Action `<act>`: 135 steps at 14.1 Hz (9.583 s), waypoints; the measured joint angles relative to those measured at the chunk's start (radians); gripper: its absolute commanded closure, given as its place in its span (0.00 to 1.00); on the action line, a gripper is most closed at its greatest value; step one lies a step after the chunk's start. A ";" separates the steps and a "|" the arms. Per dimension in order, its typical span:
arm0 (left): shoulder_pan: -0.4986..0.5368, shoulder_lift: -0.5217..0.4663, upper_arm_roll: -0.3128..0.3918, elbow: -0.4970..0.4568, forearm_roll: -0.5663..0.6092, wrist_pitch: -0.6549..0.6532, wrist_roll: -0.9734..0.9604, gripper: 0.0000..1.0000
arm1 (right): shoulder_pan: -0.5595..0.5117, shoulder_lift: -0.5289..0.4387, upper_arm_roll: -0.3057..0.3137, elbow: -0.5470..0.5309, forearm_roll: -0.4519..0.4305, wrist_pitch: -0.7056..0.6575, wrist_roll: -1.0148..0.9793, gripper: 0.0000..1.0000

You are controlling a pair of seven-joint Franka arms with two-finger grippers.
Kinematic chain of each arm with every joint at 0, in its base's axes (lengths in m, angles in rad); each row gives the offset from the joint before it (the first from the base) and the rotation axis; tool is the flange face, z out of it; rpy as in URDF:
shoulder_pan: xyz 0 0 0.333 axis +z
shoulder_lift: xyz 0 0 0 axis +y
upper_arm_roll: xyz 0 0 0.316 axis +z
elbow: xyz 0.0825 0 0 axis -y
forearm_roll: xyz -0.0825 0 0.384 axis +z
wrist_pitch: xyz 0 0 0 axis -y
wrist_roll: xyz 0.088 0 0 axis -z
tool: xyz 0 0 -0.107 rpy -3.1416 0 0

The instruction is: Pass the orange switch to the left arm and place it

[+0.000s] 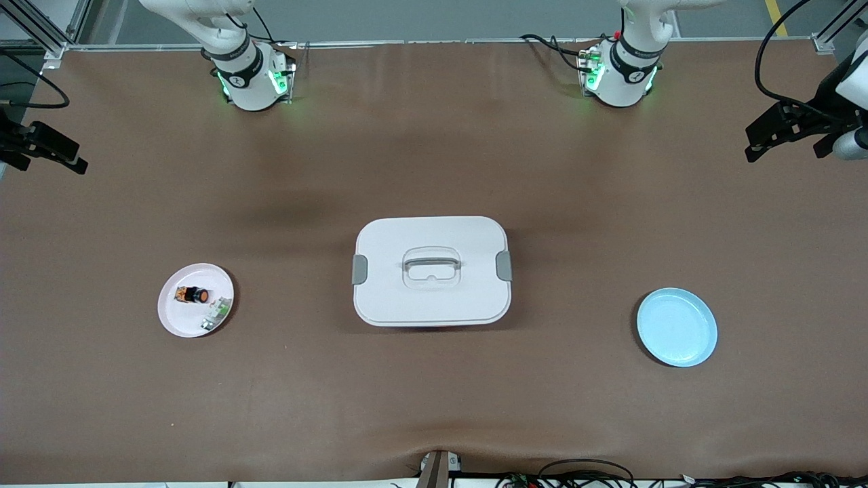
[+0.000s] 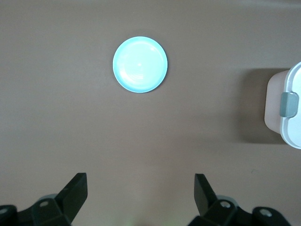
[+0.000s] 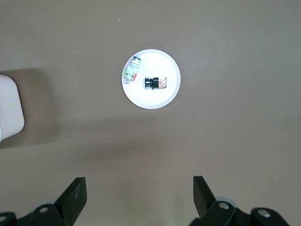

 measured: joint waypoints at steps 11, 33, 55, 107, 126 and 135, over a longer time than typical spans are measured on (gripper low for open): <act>0.000 0.000 0.000 -0.001 0.000 -0.007 0.000 0.00 | -0.003 0.196 -0.010 -0.003 0.000 0.085 0.000 0.00; 0.000 -0.024 0.000 -0.050 0.000 -0.007 0.000 0.00 | -0.040 0.651 -0.013 -0.117 0.075 0.623 0.002 0.00; 0.000 -0.132 0.000 -0.170 0.000 0.039 0.000 0.00 | -0.027 0.763 -0.006 -0.089 0.063 0.721 -0.059 0.00; -0.079 0.070 -0.026 -0.117 -0.123 0.041 -0.005 0.00 | 0.237 0.508 0.189 0.025 1.293 0.474 0.990 0.89; -0.409 0.391 -0.043 0.198 -0.279 0.268 -0.549 0.00 | 0.518 0.491 0.189 0.045 1.405 0.792 1.281 0.90; -0.453 0.451 -0.091 0.203 -0.324 0.446 -0.545 0.00 | 0.528 0.491 0.189 0.052 1.405 0.807 1.281 0.90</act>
